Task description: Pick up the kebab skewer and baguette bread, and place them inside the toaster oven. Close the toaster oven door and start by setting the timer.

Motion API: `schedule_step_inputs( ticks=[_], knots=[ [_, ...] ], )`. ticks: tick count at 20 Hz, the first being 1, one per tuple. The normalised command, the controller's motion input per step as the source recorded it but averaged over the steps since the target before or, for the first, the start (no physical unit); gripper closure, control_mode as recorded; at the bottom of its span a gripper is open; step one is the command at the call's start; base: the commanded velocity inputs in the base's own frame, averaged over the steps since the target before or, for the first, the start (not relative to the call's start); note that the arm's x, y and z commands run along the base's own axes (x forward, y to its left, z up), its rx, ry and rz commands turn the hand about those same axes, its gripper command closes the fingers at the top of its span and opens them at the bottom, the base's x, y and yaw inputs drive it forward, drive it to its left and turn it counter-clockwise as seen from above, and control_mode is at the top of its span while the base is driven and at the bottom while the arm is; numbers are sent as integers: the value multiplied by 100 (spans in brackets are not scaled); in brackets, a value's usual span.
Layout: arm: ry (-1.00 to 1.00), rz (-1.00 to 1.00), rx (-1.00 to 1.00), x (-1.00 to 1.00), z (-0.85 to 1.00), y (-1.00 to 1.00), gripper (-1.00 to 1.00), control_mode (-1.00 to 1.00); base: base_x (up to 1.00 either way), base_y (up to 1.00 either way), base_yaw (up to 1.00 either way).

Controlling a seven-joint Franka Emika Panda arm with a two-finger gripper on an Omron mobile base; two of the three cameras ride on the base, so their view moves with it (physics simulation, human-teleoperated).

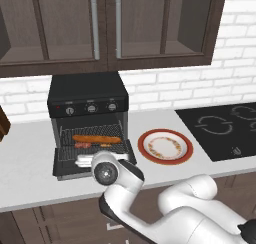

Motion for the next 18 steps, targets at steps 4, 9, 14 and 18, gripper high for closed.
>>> schedule_step_inputs(
  ticks=[4, 9, 14, 18],
  knots=[
    [0, 0, 0, 13, -8, 18, -100, -100, 0, 0, 0],
    [-4, 2, 0, 7, -27, 7, -100, -100, 0, 0, 0],
    [-3, 1, 0, 14, -8, 0, -100, -100, 0, 0, 0],
    [-1, 3, 0, 39, -1, 5, -100, -100, 0, 0, 0]
  ],
)
